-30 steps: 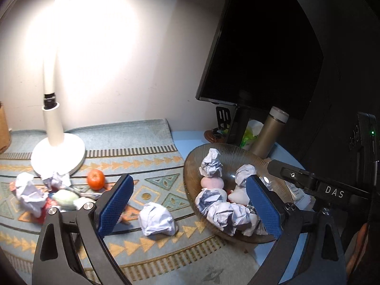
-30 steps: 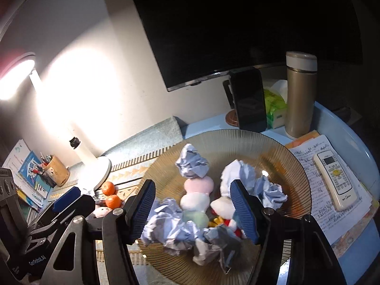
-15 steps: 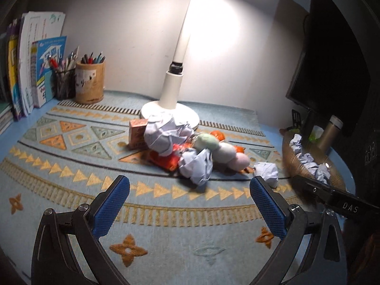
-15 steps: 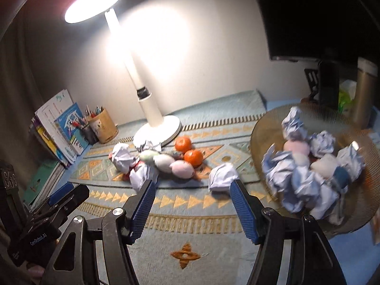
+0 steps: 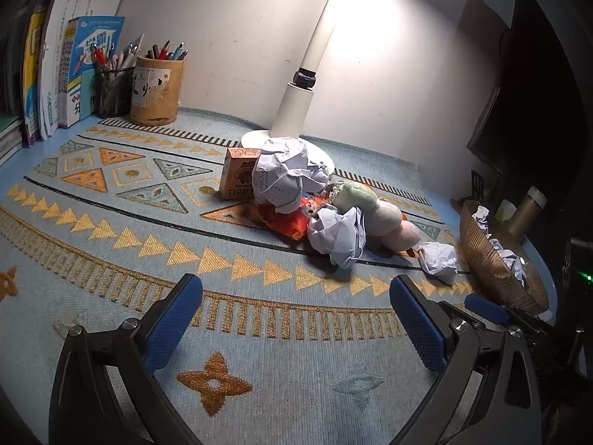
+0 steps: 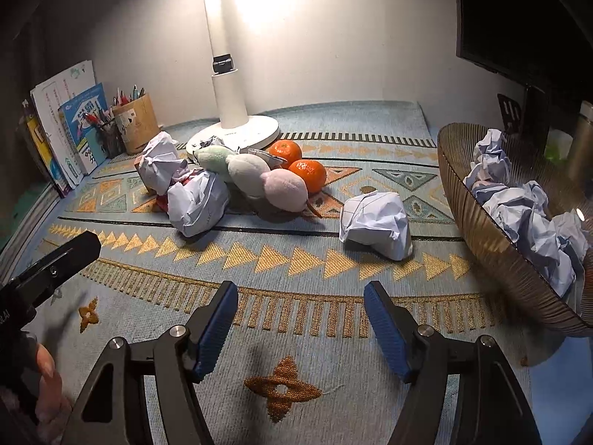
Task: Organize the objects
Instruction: 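Grasp the large red-inked paper ball with the left tool while the right tool grasps another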
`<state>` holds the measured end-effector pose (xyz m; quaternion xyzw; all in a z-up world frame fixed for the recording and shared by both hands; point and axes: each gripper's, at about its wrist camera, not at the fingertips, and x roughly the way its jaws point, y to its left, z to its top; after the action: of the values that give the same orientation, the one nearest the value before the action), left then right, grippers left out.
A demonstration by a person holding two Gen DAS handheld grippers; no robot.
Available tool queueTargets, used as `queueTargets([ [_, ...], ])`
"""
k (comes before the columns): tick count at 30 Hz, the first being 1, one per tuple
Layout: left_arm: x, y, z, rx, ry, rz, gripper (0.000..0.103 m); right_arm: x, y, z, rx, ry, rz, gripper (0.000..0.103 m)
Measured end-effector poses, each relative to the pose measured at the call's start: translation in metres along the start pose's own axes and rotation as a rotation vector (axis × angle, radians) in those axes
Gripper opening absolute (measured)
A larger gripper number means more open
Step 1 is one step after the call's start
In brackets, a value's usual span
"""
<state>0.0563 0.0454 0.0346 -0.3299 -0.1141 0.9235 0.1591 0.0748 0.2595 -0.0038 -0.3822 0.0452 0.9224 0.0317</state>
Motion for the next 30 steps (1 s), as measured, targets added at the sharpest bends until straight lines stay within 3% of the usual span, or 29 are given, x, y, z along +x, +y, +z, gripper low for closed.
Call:
queueTargets([
  [5,0.008,0.016,0.012,-0.084,0.06,-0.054,0.1,0.005,-0.001,0.004,0.009,0.036,0.034,0.069],
  [8,0.015,0.026,0.041,-0.129,0.093,-0.082,0.1,0.015,0.003,0.013,0.046,0.104,0.159,0.069],
  [10,0.027,0.028,0.062,-0.135,0.131,-0.144,0.1,0.02,0.012,0.023,0.056,0.127,0.237,0.069],
  [12,0.044,0.031,0.077,-0.148,0.156,-0.14,0.1,0.025,0.027,0.033,0.033,0.13,0.274,0.069],
  [20,0.107,0.034,0.086,-0.18,0.232,-0.116,0.086,0.064,0.065,0.055,-0.035,0.148,0.253,0.069],
  [22,0.114,0.033,0.083,-0.187,0.234,-0.12,0.075,0.071,0.07,0.058,-0.047,0.146,0.248,0.069],
  [30,0.122,0.038,0.088,-0.182,0.205,-0.116,0.051,0.092,0.078,0.067,-0.046,0.147,0.228,0.066],
])
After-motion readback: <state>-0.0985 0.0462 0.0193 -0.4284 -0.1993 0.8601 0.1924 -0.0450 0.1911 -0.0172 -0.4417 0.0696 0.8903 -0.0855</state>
